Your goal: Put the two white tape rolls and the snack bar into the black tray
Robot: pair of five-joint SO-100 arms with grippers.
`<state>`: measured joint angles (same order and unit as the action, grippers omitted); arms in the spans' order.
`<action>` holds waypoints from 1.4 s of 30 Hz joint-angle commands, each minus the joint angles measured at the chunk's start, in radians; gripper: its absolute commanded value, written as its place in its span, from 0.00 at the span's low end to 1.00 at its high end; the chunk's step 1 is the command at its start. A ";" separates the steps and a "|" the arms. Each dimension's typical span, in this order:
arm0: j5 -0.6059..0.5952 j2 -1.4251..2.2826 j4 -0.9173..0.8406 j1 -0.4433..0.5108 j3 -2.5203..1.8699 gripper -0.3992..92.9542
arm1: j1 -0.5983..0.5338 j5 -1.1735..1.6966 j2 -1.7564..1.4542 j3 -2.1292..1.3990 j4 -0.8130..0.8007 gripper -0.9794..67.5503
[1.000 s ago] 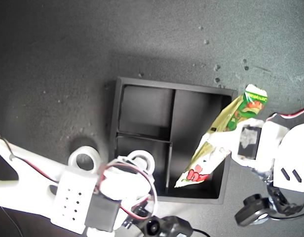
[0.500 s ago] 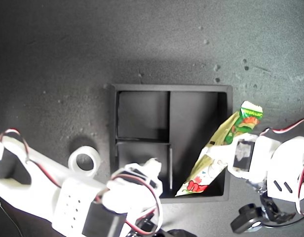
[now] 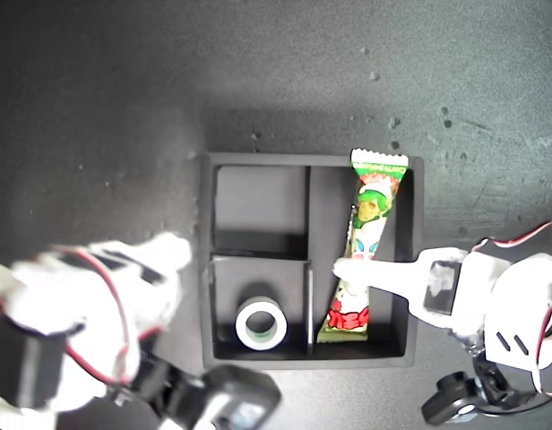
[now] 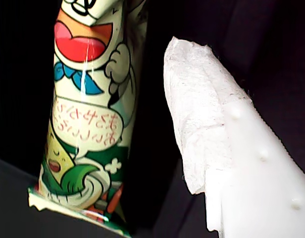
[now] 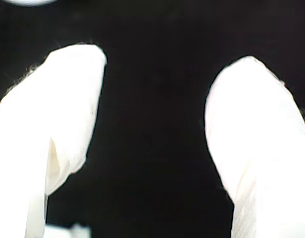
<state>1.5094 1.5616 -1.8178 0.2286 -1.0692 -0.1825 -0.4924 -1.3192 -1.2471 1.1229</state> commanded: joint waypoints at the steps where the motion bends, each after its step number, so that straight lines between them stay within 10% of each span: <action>1: 0.081 0.097 -0.011 0.037 -0.052 0.16 | 0.043 0.071 -0.011 0.189 0.198 0.54; 10: 0.393 0.334 0.313 0.230 -0.555 0.17 | 0.198 -0.273 -0.118 0.603 0.678 0.49; 19: 0.360 0.146 0.663 0.314 -0.655 0.16 | 0.189 -0.565 -0.505 0.287 0.676 0.01; 33: 0.282 -0.018 0.801 0.253 -0.687 0.18 | 0.089 -0.695 -0.667 -0.008 0.655 0.01; 42: 0.331 0.014 0.853 0.209 -0.853 0.00 | 0.026 -0.738 -0.716 -0.018 0.675 0.01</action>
<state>1.8254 1.4972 -0.9649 0.4541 -1.8791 -0.1457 -1.2180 -1.9804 -1.2686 1.7948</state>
